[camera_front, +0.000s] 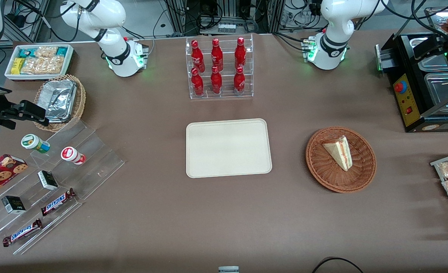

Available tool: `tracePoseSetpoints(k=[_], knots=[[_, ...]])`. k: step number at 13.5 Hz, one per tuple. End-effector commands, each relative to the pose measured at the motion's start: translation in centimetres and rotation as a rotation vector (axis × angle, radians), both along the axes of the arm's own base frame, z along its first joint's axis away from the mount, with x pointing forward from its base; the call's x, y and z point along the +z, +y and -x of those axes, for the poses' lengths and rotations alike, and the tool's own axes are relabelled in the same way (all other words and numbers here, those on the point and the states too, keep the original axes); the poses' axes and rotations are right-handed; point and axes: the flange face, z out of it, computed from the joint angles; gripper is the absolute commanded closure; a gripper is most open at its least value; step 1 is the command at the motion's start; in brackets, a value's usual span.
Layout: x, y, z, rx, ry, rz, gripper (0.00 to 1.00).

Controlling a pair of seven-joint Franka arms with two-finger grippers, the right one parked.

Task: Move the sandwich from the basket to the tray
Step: 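Lower the open left gripper over the sandwich in the wicker basket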

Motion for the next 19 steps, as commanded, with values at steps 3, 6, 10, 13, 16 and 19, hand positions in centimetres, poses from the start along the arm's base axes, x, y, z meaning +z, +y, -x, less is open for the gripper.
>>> tracePoseSetpoints(k=[3, 6, 10, 13, 16, 19], knots=[[0.6, -0.2, 0.1, -0.005, -0.020, -0.009, 0.00], [-2.3, -0.1, -2.3, 0.022, -0.034, -0.003, 0.00], [-9.9, 0.2, -6.2, 0.136, -0.072, -0.007, 0.00], [-14.8, -2.1, -9.9, 0.277, -0.086, -0.017, 0.00], [-19.7, -4.7, -11.7, 0.378, -0.099, -0.023, 0.00], [-25.4, -7.6, -10.8, 0.462, -0.159, -0.023, 0.00]])
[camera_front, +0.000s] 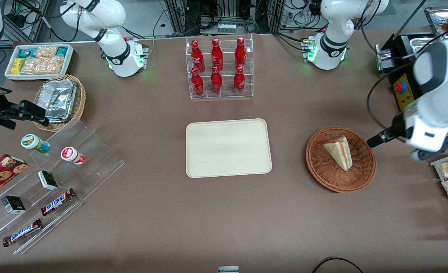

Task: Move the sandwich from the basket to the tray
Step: 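Lower the open left gripper over the sandwich in the wicker basket, then close the left gripper on the wrapped sandwich's crust edge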

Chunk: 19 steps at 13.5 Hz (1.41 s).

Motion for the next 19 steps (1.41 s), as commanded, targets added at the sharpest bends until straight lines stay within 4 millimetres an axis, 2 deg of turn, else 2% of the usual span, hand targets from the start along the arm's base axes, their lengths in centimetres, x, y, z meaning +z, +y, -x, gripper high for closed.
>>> tracePoseSetpoints(k=[1, 4, 6, 11, 13, 16, 19], knots=[[-4.2, -2.1, 2.0, 0.076, -0.041, -0.001, 0.00], [-9.5, -3.0, 4.1, 0.070, -0.080, -0.035, 0.00], [-11.7, -2.8, 5.2, 0.056, -0.085, -0.052, 0.00], [-14.7, -2.0, 7.3, 0.051, -0.058, -0.067, 0.00], [-15.6, -1.9, 7.4, 0.052, -0.073, -0.061, 0.00], [-18.2, -1.7, 8.1, 0.055, -0.082, -0.049, 0.00], [-19.0, -1.7, 8.0, 0.055, -0.077, -0.047, 0.01]])
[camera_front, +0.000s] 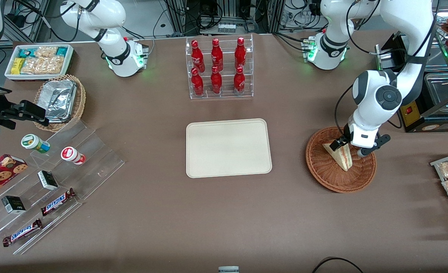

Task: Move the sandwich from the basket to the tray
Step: 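Close the left gripper on the wrapped sandwich's crust edge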

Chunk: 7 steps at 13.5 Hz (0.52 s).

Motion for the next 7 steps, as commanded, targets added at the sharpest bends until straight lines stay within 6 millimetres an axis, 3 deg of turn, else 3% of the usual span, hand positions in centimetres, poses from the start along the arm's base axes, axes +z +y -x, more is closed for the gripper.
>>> tracePoseSetpoints(k=[1, 2, 3, 4, 7], knots=[[-0.8, 0.1, 0.2, 0.011, -0.008, -0.010, 0.18], [-0.6, 0.1, 0.0, 0.015, -0.011, -0.008, 0.64], [-0.5, 0.1, -0.1, 0.017, -0.014, -0.007, 0.90], [-0.4, 0.1, -0.2, 0.017, -0.015, -0.007, 1.00], [0.3, 0.1, -0.5, 0.023, -0.028, -0.006, 1.00]])
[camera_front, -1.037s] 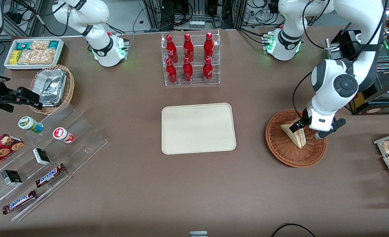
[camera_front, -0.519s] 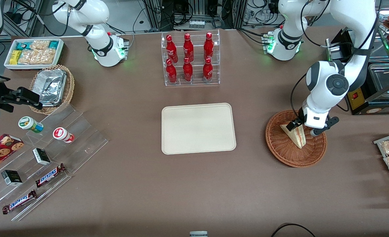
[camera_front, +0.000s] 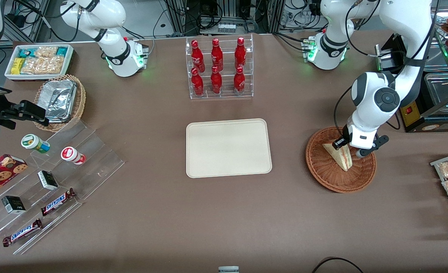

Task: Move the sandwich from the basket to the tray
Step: 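Close the left gripper on the wrapped sandwich's crust edge, then lift the sandwich and carry it with the left gripper over the cream tray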

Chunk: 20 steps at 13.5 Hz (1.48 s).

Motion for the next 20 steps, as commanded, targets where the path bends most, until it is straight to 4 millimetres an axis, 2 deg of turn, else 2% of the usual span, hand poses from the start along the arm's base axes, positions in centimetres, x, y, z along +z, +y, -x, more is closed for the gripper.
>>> tracePoseSetpoints(k=[1, 3, 6, 8, 9, 12, 15, 16, 17, 20], knots=[[1.7, 0.0, -0.8, 0.012, -0.040, -0.009, 1.00], [6.1, 0.2, -1.2, 0.003, -0.049, -0.025, 1.00], [14.9, -0.8, -2.7, -0.068, 0.125, -0.073, 1.00], [19.6, -4.0, -3.3, -0.109, 0.148, -0.082, 1.00], [20.7, -5.9, -3.1, -0.140, 0.157, -0.084, 1.00], [22.0, -13.0, -2.6, -0.249, 0.129, -0.067, 1.00], [21.4, -22.1, -2.9, -0.381, 0.131, -0.031, 1.00], [20.7, -25.1, -3.0, -0.377, 0.140, -0.005, 1.00], [19.0, -27.6, -2.9, -0.380, 0.164, 0.000, 1.00], [16.3, -32.8, -2.5, -0.446, 0.178, 0.014, 1.00]])
